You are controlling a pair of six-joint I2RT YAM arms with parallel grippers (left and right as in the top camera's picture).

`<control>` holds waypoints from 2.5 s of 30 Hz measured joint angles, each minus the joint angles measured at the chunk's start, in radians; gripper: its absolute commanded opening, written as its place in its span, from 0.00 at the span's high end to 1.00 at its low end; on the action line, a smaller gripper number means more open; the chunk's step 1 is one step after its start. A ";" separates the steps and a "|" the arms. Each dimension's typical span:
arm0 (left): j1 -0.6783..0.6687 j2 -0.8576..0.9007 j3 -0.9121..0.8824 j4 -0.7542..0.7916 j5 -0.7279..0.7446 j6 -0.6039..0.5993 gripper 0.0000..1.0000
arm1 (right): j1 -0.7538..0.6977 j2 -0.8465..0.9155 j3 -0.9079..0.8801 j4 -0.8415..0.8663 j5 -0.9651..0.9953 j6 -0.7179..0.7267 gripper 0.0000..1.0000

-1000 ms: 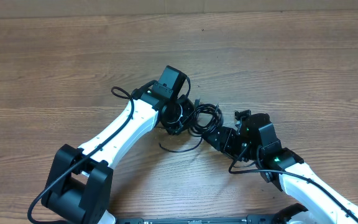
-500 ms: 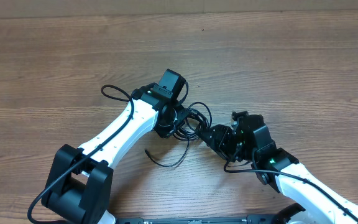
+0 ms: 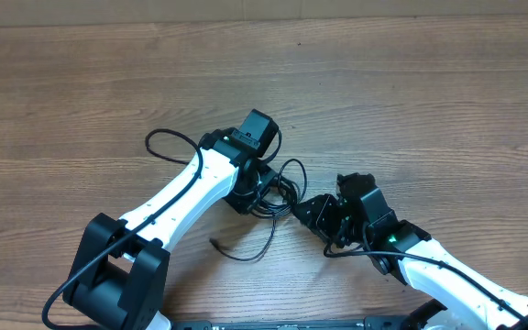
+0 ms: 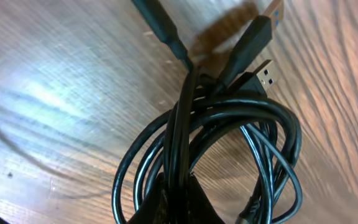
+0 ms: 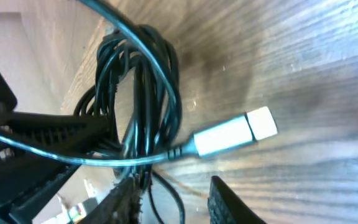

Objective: Untangle cables

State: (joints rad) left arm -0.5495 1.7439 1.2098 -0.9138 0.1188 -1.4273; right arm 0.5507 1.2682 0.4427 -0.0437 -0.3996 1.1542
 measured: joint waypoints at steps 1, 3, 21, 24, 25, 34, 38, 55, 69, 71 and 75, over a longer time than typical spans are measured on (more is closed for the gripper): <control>0.000 0.000 0.000 -0.006 -0.005 -0.025 0.96 | 0.001 0.000 0.000 -0.003 -0.010 0.005 0.41; 0.000 0.000 0.000 -0.010 -0.014 -0.072 0.96 | 0.001 0.001 0.000 -0.013 -0.034 0.002 0.35; -0.066 0.000 0.000 0.011 0.031 -0.172 0.95 | 0.077 0.001 0.000 0.058 0.068 0.077 0.40; -0.073 0.000 0.000 0.023 0.059 -0.172 0.96 | 0.096 0.001 0.000 0.058 0.108 0.079 0.47; -0.076 0.000 0.000 0.022 0.071 -0.172 0.96 | 0.099 0.001 0.000 0.058 0.130 0.084 0.49; -0.069 0.000 0.000 0.021 0.134 -0.140 0.96 | 0.099 0.001 0.000 0.028 0.229 0.109 0.91; -0.064 0.000 0.000 0.019 0.171 -0.107 0.92 | 0.099 0.001 0.000 0.023 0.249 0.111 0.96; 0.097 0.000 0.000 0.027 0.328 0.055 0.12 | 0.099 0.001 0.000 -0.151 0.262 0.053 0.96; -0.080 0.000 0.000 -0.025 0.288 0.080 0.40 | 0.099 0.001 0.000 -0.151 0.270 0.049 0.92; -0.108 0.000 0.000 -0.026 0.257 0.039 0.45 | 0.099 0.001 0.000 -0.151 0.270 0.050 0.92; -0.145 0.000 0.000 -0.026 0.196 -0.023 0.49 | 0.099 0.001 0.000 -0.151 0.270 0.050 0.91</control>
State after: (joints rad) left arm -0.6949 1.7439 1.2095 -0.9394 0.3145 -1.4498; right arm 0.6495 1.2694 0.4427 -0.1947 -0.1295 1.2037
